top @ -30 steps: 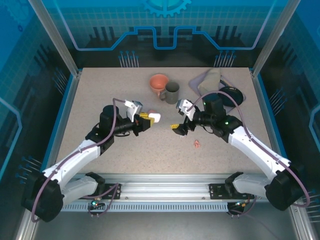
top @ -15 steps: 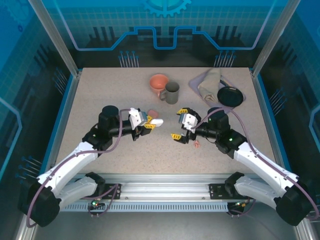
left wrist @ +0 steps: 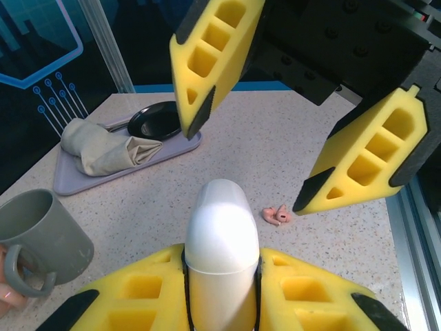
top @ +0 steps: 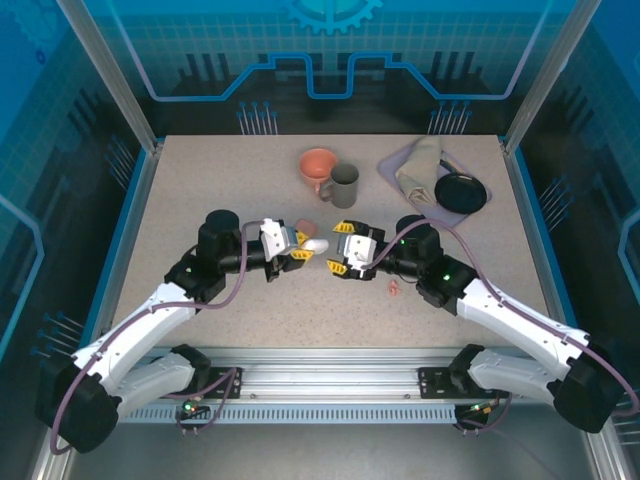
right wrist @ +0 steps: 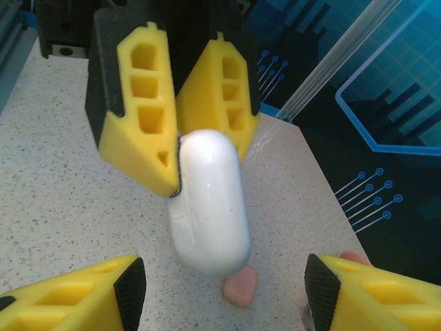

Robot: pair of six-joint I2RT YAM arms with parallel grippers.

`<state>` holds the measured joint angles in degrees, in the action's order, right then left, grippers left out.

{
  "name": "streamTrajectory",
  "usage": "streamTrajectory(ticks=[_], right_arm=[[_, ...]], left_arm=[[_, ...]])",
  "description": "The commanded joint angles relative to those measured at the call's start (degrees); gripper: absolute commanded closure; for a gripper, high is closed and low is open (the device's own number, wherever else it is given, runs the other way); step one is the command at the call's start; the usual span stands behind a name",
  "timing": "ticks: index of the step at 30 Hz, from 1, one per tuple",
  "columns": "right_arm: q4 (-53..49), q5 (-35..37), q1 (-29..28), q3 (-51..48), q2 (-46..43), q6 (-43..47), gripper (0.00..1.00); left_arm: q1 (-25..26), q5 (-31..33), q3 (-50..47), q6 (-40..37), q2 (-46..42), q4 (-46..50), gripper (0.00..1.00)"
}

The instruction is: Insert the wireless bluetooth earbuds into the charging case

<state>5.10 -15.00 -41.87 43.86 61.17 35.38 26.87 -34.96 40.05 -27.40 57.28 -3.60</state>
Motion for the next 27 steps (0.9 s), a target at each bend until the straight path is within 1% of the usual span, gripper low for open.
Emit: streamTrajectory(ticks=[1, 12, 19, 22, 23, 27], right_arm=[[1.60, 2.66, -1.45, 2.49, 0.94, 2.19, 0.35], [0.19, 4.11, -3.44, 5.80, 4.19, 4.18, 0.39], [-0.72, 5.05, -3.53, 6.15, 5.01, 5.26, 0.40], [-0.83, 5.80, -3.57, 6.24, 5.10, 5.28, 0.41], [-0.80, 5.94, -3.52, 7.88, 5.10, 5.28, 0.41], [-1.08, 6.37, -3.46, 8.59, 5.06, 5.23, 0.41]], left_arm=[[0.58, -1.16, 2.24, -2.04, -0.25, 1.30, 1.00], [0.56, -1.10, 2.79, -3.08, -0.15, 3.13, 1.00], [0.64, -1.04, 3.14, -3.73, -0.27, 3.87, 1.00], [0.64, -1.06, 3.19, -3.90, -0.24, 4.34, 1.00], [0.58, -1.07, 3.35, -4.04, -0.23, 4.71, 1.00], [0.61, -1.07, 3.80, -4.85, -0.15, 6.46, 1.00]])
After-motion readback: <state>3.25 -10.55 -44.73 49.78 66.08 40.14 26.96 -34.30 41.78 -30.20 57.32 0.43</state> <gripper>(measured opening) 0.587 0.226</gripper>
